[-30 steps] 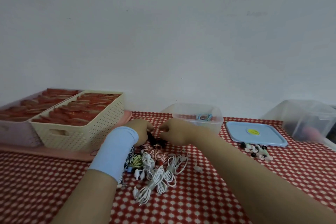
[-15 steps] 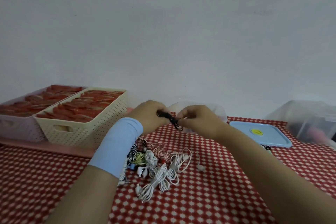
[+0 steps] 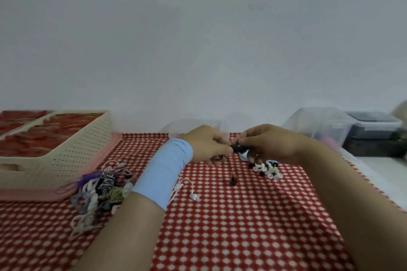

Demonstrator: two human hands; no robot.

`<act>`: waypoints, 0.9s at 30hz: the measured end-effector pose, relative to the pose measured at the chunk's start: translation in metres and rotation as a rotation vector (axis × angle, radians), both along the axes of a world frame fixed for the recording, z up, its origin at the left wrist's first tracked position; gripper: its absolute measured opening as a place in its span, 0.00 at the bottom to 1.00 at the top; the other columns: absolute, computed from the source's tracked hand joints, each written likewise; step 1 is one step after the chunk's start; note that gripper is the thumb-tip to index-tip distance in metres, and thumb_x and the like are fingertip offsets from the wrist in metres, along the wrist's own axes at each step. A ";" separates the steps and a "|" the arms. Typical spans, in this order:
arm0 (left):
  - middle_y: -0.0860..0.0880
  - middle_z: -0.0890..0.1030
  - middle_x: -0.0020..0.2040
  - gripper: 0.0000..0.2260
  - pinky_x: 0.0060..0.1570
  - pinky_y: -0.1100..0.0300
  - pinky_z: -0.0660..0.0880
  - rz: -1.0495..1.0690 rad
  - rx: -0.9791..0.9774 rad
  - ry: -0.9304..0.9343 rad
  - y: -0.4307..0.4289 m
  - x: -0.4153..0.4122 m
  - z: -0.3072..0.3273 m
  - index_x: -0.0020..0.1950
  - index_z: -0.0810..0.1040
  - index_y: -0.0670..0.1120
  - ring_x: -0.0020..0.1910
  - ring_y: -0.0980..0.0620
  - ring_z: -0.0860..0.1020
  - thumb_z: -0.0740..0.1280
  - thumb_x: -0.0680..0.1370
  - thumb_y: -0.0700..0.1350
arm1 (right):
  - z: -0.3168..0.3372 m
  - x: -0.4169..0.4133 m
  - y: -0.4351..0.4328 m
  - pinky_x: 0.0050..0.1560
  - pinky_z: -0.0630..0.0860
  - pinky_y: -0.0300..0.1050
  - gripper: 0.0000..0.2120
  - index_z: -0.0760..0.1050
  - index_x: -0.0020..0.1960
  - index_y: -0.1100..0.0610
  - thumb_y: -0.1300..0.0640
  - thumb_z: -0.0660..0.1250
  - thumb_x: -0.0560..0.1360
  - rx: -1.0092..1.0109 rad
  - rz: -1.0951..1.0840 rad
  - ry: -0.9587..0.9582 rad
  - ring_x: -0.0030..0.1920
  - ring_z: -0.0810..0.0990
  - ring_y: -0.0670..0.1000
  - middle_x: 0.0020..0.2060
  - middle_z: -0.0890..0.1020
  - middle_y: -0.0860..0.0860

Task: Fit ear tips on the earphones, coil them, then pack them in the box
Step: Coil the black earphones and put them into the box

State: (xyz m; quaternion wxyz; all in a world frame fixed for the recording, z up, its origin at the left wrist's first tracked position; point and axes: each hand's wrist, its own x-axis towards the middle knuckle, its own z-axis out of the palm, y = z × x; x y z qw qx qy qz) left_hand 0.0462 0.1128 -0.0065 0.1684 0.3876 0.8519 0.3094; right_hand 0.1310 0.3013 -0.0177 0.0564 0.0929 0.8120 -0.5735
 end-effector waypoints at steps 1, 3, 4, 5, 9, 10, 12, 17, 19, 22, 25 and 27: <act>0.52 0.85 0.46 0.08 0.41 0.65 0.80 -0.013 -0.019 0.002 0.007 0.001 -0.006 0.53 0.84 0.50 0.40 0.57 0.83 0.71 0.76 0.50 | -0.003 0.003 0.006 0.35 0.76 0.42 0.10 0.83 0.55 0.62 0.60 0.64 0.83 0.031 -0.001 -0.018 0.34 0.78 0.49 0.42 0.84 0.55; 0.56 0.83 0.47 0.08 0.49 0.61 0.79 -0.038 -0.099 0.049 0.012 0.000 -0.014 0.52 0.84 0.52 0.46 0.57 0.81 0.71 0.76 0.52 | -0.006 0.005 0.014 0.37 0.77 0.42 0.11 0.85 0.55 0.60 0.63 0.63 0.83 0.111 0.020 -0.058 0.33 0.78 0.47 0.40 0.84 0.55; 0.57 0.83 0.47 0.08 0.53 0.60 0.78 -0.045 -0.143 0.066 0.013 -0.002 -0.016 0.51 0.84 0.52 0.48 0.57 0.80 0.71 0.76 0.53 | -0.007 0.007 0.016 0.38 0.77 0.42 0.12 0.85 0.54 0.58 0.64 0.63 0.82 0.144 0.033 -0.075 0.34 0.78 0.48 0.40 0.84 0.55; 0.58 0.83 0.48 0.07 0.56 0.58 0.77 -0.047 -0.173 0.075 0.012 -0.003 -0.016 0.51 0.84 0.53 0.49 0.57 0.80 0.71 0.76 0.53 | -0.007 0.007 0.017 0.40 0.78 0.42 0.12 0.86 0.54 0.56 0.65 0.64 0.82 0.168 0.042 -0.081 0.35 0.78 0.49 0.41 0.84 0.56; 0.58 0.83 0.54 0.10 0.61 0.60 0.72 -0.082 -0.377 0.169 0.007 -0.005 -0.015 0.56 0.84 0.55 0.52 0.58 0.78 0.71 0.75 0.48 | -0.012 0.001 0.005 0.41 0.79 0.38 0.09 0.85 0.53 0.54 0.65 0.71 0.77 0.275 0.029 0.000 0.41 0.84 0.49 0.44 0.88 0.57; 0.58 0.82 0.57 0.11 0.61 0.60 0.71 -0.080 -0.405 0.192 0.008 -0.004 -0.015 0.57 0.84 0.55 0.53 0.57 0.77 0.69 0.76 0.46 | -0.015 -0.001 0.001 0.40 0.78 0.38 0.09 0.85 0.53 0.55 0.66 0.72 0.76 0.285 0.025 0.023 0.40 0.84 0.48 0.43 0.88 0.57; 0.56 0.81 0.58 0.13 0.61 0.60 0.71 -0.060 -0.334 0.191 0.011 -0.001 -0.016 0.60 0.82 0.54 0.57 0.54 0.77 0.67 0.77 0.46 | -0.018 -0.004 -0.005 0.38 0.78 0.38 0.11 0.84 0.54 0.57 0.67 0.73 0.75 0.283 0.020 0.052 0.38 0.84 0.46 0.41 0.87 0.55; 0.52 0.84 0.47 0.13 0.53 0.60 0.76 -0.014 -0.071 0.146 0.017 0.004 -0.035 0.63 0.79 0.50 0.46 0.55 0.81 0.62 0.80 0.45 | -0.021 -0.005 -0.011 0.35 0.77 0.38 0.16 0.77 0.51 0.56 0.68 0.77 0.69 0.265 -0.113 0.138 0.36 0.82 0.46 0.43 0.85 0.53; 0.51 0.85 0.45 0.10 0.51 0.58 0.79 0.007 0.013 0.084 0.016 0.003 -0.044 0.58 0.81 0.49 0.43 0.55 0.83 0.62 0.81 0.44 | -0.020 -0.005 -0.011 0.33 0.76 0.35 0.17 0.76 0.49 0.55 0.68 0.79 0.67 0.310 -0.143 0.190 0.34 0.80 0.45 0.43 0.83 0.52; 0.52 0.85 0.43 0.07 0.54 0.54 0.80 0.034 0.094 0.021 0.012 0.004 -0.051 0.48 0.81 0.49 0.42 0.57 0.84 0.64 0.81 0.45 | -0.019 -0.004 -0.010 0.35 0.76 0.35 0.13 0.80 0.46 0.57 0.68 0.79 0.66 0.387 -0.109 0.258 0.33 0.80 0.43 0.39 0.84 0.51; 0.48 0.86 0.44 0.07 0.56 0.54 0.79 0.062 0.140 -0.028 0.010 0.005 -0.057 0.51 0.83 0.45 0.44 0.54 0.84 0.66 0.79 0.46 | -0.018 -0.004 -0.009 0.34 0.75 0.32 0.10 0.84 0.47 0.59 0.69 0.77 0.69 0.378 -0.070 0.251 0.33 0.81 0.41 0.37 0.86 0.47; 0.44 0.86 0.44 0.07 0.56 0.52 0.78 0.070 0.145 -0.027 0.012 0.006 -0.059 0.51 0.83 0.44 0.46 0.48 0.83 0.68 0.78 0.45 | -0.018 -0.005 -0.008 0.36 0.77 0.33 0.10 0.85 0.48 0.58 0.69 0.77 0.69 0.387 -0.057 0.256 0.36 0.83 0.42 0.41 0.87 0.48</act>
